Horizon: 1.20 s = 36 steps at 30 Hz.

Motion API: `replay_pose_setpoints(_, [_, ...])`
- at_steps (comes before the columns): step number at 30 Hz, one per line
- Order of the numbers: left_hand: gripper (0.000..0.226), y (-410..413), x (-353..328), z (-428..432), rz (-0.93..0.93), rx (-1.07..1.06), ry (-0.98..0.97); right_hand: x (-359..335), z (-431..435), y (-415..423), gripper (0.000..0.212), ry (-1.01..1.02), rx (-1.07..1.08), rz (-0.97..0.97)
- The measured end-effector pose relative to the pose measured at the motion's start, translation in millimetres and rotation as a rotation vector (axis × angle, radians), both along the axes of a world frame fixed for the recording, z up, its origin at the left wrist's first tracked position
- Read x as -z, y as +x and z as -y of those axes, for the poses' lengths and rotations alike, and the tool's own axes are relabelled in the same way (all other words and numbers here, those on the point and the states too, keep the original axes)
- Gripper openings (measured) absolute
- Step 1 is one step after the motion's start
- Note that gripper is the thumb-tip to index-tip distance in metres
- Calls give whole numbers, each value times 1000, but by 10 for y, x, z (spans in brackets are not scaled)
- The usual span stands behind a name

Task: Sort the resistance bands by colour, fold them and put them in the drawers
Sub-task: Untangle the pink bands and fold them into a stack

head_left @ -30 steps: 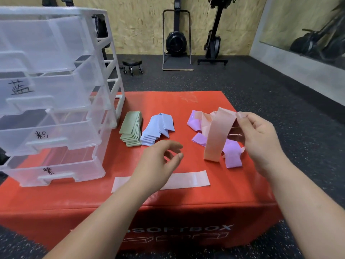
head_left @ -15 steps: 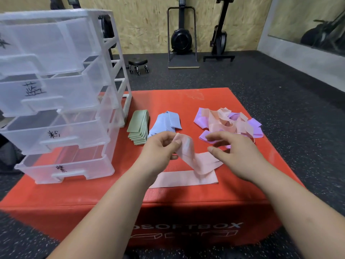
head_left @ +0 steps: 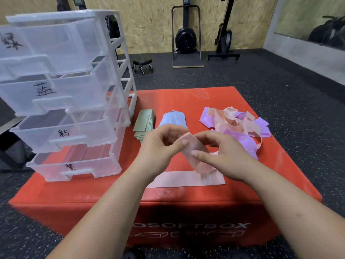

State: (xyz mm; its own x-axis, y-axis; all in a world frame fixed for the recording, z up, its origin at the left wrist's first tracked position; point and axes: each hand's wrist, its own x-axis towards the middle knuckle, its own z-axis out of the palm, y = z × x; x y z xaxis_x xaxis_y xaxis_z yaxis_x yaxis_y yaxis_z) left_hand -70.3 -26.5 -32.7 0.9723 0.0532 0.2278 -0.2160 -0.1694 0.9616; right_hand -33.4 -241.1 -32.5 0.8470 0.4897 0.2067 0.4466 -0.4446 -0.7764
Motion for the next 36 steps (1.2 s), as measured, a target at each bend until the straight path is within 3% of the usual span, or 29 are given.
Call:
replay_pose_setpoints(3, [26,-17,0,31,26,-37,-66,-61,-85,-8,17,120,6,16])
replay_pose_setpoints(6, [13,-6,49,65,0,-90,-121,-86,-147,6,9,208,78,42])
replay_pose_setpoints(10, [48,-41,90,120,-151,163,-207,-158,-198,-13,10,388,84,-5])
replay_pose_setpoints(15, [25,-38,243,164,-135,232,-5,-286,-207,-16,8,607,101,-13])
replay_pose_setpoints(19, [32,-1,246,102,-161,200,29,-342,-155,35,13,709,194,-5])
replay_pose_setpoints(22, [30,5,176,-18,-189,186,36,-328,-16,122,28,748,283,-38])
replay_pose_setpoints(25, [23,-7,94,-176,-243,212,53,-279,136,185,18,729,380,-134])
replay_pose_setpoints(29, [31,-37,87,-393,-298,271,191,-223,271,204,10,749,474,-222])
replay_pose_setpoints(36, [31,-99,172,-715,-336,117,291,-93,350,186,26,637,450,-343])
